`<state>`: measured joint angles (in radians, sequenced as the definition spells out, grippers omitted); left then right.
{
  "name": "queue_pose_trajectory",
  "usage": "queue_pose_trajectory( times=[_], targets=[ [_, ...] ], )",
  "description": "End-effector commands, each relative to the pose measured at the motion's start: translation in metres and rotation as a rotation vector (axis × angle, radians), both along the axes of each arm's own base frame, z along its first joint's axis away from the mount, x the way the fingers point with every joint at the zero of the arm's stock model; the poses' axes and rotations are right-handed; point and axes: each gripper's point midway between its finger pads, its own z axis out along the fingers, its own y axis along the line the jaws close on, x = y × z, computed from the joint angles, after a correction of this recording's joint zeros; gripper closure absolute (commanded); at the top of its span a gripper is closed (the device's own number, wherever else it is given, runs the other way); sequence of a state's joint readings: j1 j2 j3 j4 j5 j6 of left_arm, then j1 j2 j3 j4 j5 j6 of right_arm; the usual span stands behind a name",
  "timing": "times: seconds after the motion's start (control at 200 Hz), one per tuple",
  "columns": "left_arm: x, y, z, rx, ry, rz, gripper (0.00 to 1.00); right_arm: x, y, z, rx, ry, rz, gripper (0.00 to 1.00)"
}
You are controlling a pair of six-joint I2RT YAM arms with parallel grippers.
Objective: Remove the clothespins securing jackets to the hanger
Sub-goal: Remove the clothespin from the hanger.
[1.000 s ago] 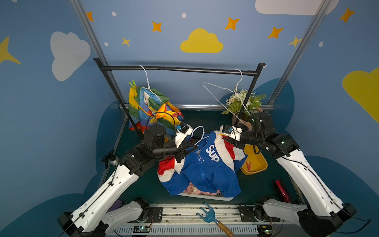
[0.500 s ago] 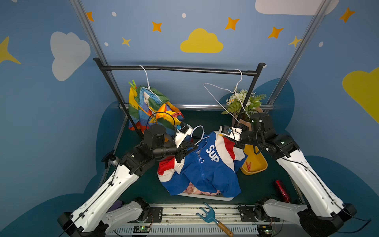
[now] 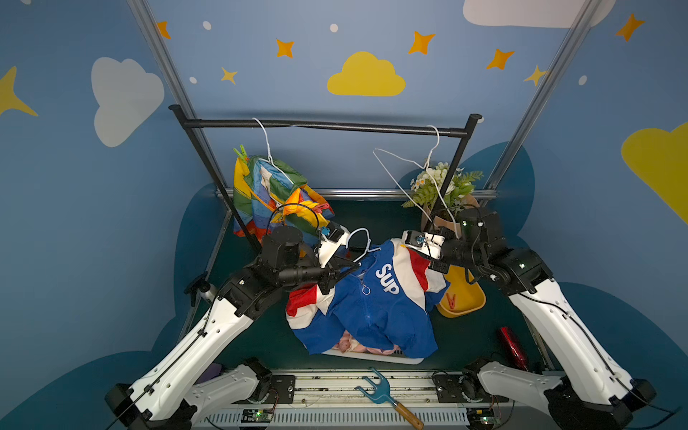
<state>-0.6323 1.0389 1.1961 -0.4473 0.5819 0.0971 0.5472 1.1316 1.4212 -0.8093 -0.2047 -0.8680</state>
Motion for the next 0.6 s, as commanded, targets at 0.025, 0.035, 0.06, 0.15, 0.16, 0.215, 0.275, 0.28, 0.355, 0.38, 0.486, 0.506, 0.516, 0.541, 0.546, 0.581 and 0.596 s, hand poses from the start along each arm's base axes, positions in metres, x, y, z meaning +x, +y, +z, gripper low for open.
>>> queue_pose_trajectory(
  times=[0.025,0.035,0.06,0.15,0.16,0.215,0.275,0.28,0.355,0.38,0.486,0.506,0.516,0.541,0.546,0.581,0.596],
  targets=[
    [0.011,0.002,-0.002,0.028,-0.022,0.049,0.9,-0.019,-0.011,0.014,0.043,0.003,-0.032,1.0],
    [0.012,0.003,-0.002,0.029,-0.023,0.051,0.9,-0.02,-0.012,0.014,0.046,0.004,-0.031,1.0],
    [0.013,0.003,-0.003,0.033,-0.025,0.057,0.91,-0.023,-0.012,0.013,0.053,0.009,-0.026,1.0],
    [0.015,0.002,-0.003,0.034,-0.031,0.057,0.91,-0.029,-0.018,0.003,0.036,0.038,-0.043,1.0],
    [0.014,0.002,-0.004,0.033,-0.03,0.053,0.91,-0.029,-0.019,0.002,0.032,0.038,-0.047,1.0],
    [0.013,0.001,-0.002,0.026,-0.034,0.048,0.91,-0.029,-0.022,-0.002,0.024,0.036,-0.063,1.0],
    [0.013,0.001,-0.002,0.024,-0.034,0.046,0.91,-0.031,-0.024,-0.002,0.031,0.035,-0.065,1.0],
    [0.013,0.001,-0.002,0.023,-0.034,0.046,0.91,-0.031,-0.024,-0.002,0.031,0.036,-0.066,1.0],
    [0.012,0.0,-0.001,0.019,-0.03,0.039,0.91,-0.028,-0.029,0.0,0.041,0.034,-0.114,1.0],
    [0.01,0.0,0.001,0.015,-0.031,0.033,0.91,-0.026,-0.033,0.0,0.044,0.04,-0.148,1.0],
    [0.007,-0.001,0.004,0.002,-0.035,0.027,0.91,-0.019,-0.047,-0.011,0.072,0.137,-0.309,1.0],
    [0.007,-0.001,0.005,0.002,-0.037,0.024,0.91,-0.017,-0.051,-0.017,0.07,0.161,-0.351,1.0],
    [0.006,-0.001,0.005,0.001,-0.038,0.024,0.91,-0.016,-0.053,-0.02,0.069,0.175,-0.375,1.0],
    [0.006,-0.001,0.006,0.0,-0.042,0.024,0.91,-0.013,-0.059,-0.028,0.068,0.206,-0.434,1.0],
    [0.005,-0.001,0.007,-0.001,-0.043,0.023,0.91,-0.012,-0.06,-0.03,0.066,0.211,-0.445,1.0],
    [0.005,-0.001,0.007,-0.001,-0.048,0.023,0.91,-0.011,-0.067,-0.043,0.055,0.258,-0.507,1.0],
    [0.004,-0.001,0.008,-0.002,-0.053,0.022,0.91,-0.01,-0.07,-0.049,0.052,0.274,-0.535,1.0]
  ],
)
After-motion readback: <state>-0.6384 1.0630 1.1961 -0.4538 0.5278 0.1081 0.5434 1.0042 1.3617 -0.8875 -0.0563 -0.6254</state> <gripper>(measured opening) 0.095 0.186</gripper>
